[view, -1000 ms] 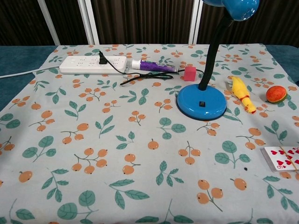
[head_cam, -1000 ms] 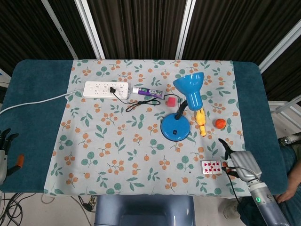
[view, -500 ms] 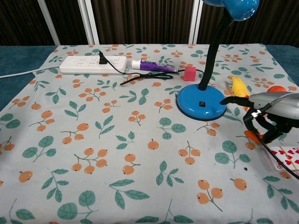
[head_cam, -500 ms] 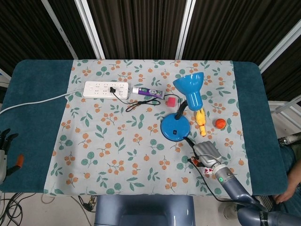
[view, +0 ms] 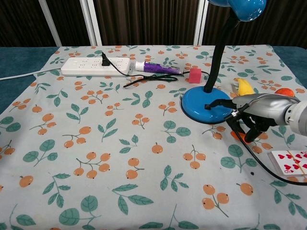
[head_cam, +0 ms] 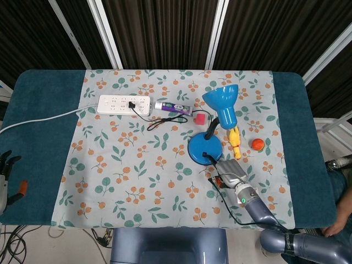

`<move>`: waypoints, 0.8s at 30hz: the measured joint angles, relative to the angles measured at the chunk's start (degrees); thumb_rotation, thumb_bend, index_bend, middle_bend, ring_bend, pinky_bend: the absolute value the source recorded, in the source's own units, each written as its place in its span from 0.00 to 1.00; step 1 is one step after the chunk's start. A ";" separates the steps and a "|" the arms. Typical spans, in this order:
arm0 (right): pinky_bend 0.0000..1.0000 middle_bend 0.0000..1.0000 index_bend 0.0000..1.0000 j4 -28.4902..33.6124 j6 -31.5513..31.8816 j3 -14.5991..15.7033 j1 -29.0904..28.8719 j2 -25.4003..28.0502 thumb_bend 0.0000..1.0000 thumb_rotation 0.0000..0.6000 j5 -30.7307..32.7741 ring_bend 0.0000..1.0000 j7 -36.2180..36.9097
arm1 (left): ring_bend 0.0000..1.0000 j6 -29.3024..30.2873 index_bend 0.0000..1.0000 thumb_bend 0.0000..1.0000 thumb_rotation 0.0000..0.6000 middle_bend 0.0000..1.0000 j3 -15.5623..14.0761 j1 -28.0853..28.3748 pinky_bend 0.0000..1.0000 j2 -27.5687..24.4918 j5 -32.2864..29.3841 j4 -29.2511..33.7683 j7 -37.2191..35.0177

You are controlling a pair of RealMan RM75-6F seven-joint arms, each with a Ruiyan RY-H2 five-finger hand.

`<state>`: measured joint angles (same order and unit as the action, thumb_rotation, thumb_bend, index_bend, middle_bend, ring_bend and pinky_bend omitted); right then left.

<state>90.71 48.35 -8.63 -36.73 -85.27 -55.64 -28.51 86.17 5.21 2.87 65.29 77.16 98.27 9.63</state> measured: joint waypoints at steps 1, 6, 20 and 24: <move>1.00 0.68 0.00 -0.15 0.15 0.03 -0.17 -0.15 0.54 1.00 0.33 0.77 -0.17 | 0.00 0.00 0.19 0.40 1.00 0.06 0.00 0.00 0.07 0.00 -0.02 0.00 0.01; 1.00 0.68 0.00 -0.97 0.68 0.44 -1.21 -0.84 0.54 1.00 1.77 0.77 -0.86 | 0.00 0.01 0.19 0.40 1.00 0.06 0.03 0.00 0.07 0.01 -0.11 -0.01 0.03; 1.00 0.68 0.00 -0.77 1.21 2.25 -3.03 -0.91 0.54 1.00 3.87 0.77 -1.85 | 0.00 0.05 0.19 0.40 1.00 0.06 0.06 0.00 0.07 0.03 -0.18 -0.05 -0.03; 1.00 0.68 0.00 -0.68 0.97 2.78 -3.80 -0.89 0.54 1.00 4.70 0.77 -2.80 | 0.00 0.06 0.19 0.40 1.00 0.06 0.06 0.00 0.07 0.04 -0.17 -0.08 -0.04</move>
<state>90.03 49.32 -5.85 -40.53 -86.16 -50.94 -31.31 86.22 5.27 2.87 65.32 76.99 98.19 9.59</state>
